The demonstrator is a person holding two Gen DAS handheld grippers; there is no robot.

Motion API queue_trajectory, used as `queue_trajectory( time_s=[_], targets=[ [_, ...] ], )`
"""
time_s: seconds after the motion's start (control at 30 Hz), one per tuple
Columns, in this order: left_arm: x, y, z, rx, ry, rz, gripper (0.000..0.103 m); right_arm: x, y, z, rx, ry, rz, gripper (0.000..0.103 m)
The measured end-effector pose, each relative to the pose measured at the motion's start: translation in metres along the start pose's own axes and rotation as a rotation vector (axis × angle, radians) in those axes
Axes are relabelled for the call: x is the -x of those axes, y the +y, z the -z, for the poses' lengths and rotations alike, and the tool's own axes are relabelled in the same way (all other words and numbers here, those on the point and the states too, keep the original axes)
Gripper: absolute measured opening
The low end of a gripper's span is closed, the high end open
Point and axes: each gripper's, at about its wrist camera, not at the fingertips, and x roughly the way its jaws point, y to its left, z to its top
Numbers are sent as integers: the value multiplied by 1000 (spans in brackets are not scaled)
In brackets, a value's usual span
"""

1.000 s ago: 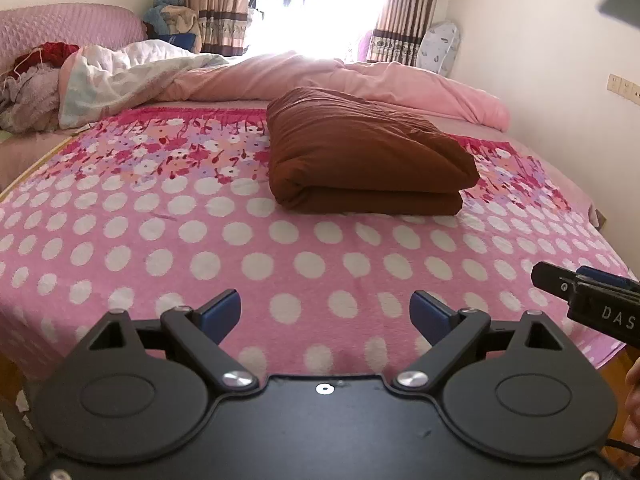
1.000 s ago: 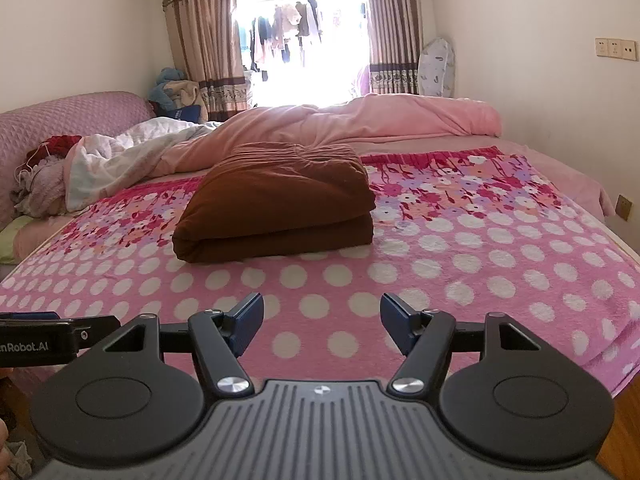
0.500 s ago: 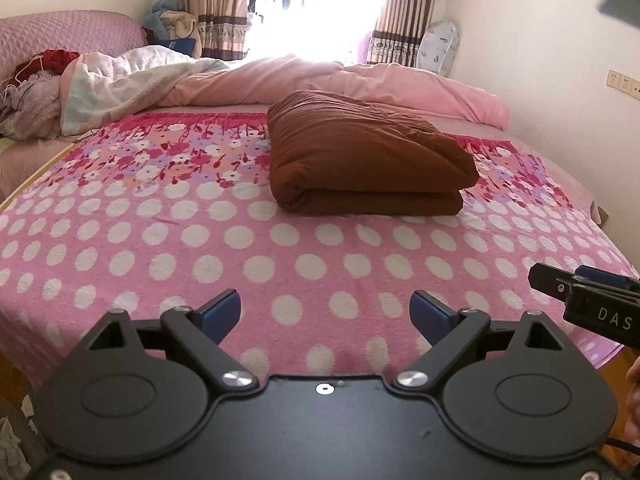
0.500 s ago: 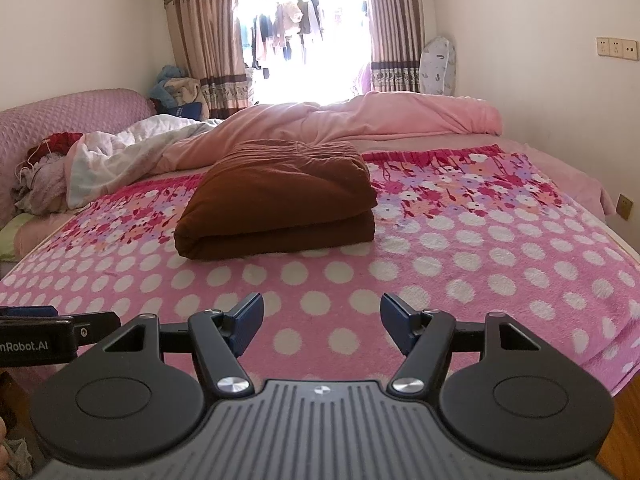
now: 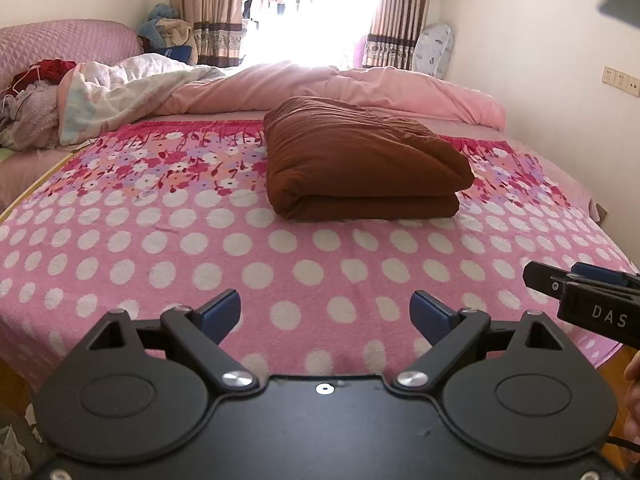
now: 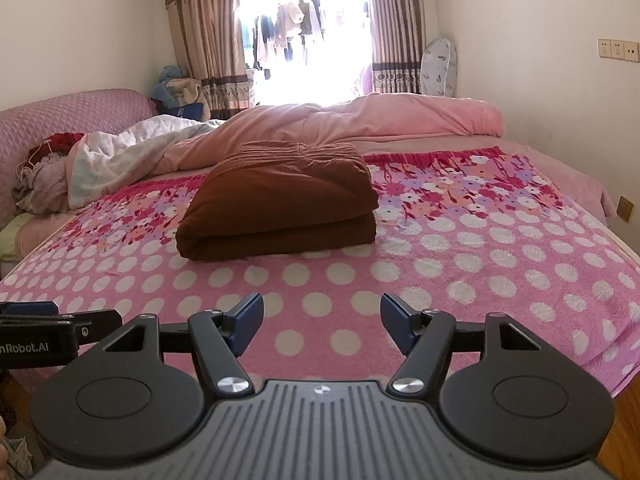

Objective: Fold large clothes

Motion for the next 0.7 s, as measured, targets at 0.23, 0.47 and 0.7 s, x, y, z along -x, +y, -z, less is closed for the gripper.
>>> queue_trajectory(
  time_s=[0.23, 0.47, 0.7],
  targets=[
    [0, 1, -1, 0, 0, 0, 94, 0, 1, 0, 1, 0, -1, 79],
    [1, -1, -1, 1, -1, -3, 94, 0, 1, 0, 2, 2, -1, 79],
    [2, -1, 0, 2, -7, 0, 94, 0, 1, 0, 0, 0, 0, 79]
  ],
)
